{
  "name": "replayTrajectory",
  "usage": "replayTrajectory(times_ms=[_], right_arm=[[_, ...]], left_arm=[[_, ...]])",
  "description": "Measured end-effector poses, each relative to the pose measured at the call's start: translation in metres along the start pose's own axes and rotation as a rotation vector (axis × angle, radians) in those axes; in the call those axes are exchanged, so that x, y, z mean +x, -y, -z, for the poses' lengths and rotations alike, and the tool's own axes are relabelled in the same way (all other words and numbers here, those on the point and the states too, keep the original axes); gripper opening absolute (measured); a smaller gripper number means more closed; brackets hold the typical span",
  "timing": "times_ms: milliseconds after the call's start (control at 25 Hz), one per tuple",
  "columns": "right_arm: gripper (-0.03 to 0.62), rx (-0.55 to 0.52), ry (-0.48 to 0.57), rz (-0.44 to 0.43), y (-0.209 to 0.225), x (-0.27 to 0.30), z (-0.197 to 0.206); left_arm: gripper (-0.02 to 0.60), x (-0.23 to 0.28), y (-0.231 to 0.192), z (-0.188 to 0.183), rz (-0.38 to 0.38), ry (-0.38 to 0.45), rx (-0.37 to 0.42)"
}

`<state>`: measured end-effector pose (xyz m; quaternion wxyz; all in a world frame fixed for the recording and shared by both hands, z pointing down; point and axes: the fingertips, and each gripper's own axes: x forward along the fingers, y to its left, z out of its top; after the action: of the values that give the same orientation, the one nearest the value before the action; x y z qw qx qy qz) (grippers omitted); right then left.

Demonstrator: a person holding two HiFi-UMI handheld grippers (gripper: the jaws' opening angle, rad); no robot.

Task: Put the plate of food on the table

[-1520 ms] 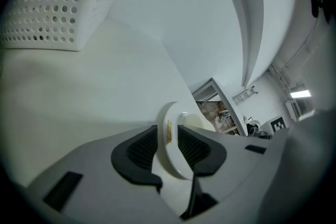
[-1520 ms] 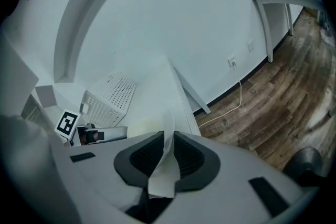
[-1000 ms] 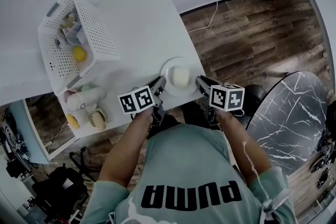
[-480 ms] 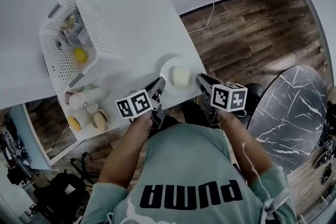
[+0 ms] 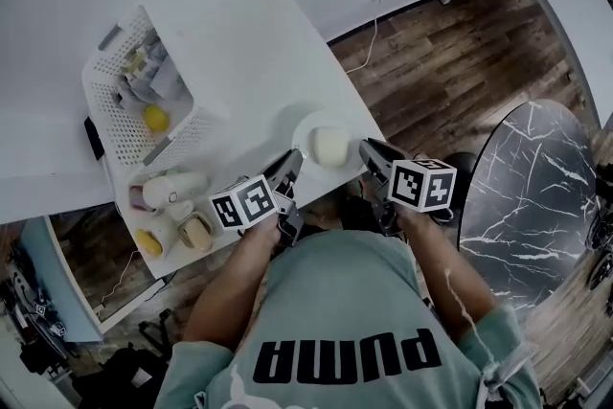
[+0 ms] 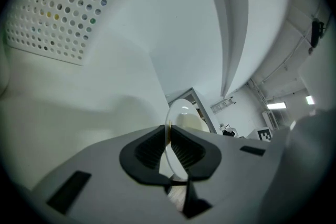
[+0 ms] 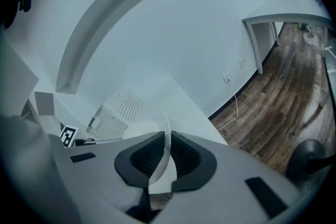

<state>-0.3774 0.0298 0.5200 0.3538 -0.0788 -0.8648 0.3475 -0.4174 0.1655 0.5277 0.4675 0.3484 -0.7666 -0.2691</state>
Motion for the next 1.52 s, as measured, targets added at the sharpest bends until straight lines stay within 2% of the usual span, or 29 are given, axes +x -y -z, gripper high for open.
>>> replayTrajectory(times_ms=[440, 680, 1080, 1520], right_arm=[[0.041, 0.057, 0.192, 0.142, -0.038, -0.061, 0.032], [0.041, 0.113, 0.269, 0.2, -0.039, -0.098, 0.054], [0.041, 0.207, 0.4, 0.258, 0.002, -0.185, 0.08], [0.04, 0.314, 0.534, 0.296, 0.086, -0.324, 0.118]], left_arm=[[0.038, -0.042, 0.029, 0.019, 0.179, -0.099, 0.072], [0.038, -0.048, 0.048, 0.043, 0.228, -0.174, 0.106], [0.038, -0.027, 0.112, 0.105, 0.289, -0.279, 0.188], [0.038, 0.016, 0.222, 0.219, 0.331, -0.387, 0.295]])
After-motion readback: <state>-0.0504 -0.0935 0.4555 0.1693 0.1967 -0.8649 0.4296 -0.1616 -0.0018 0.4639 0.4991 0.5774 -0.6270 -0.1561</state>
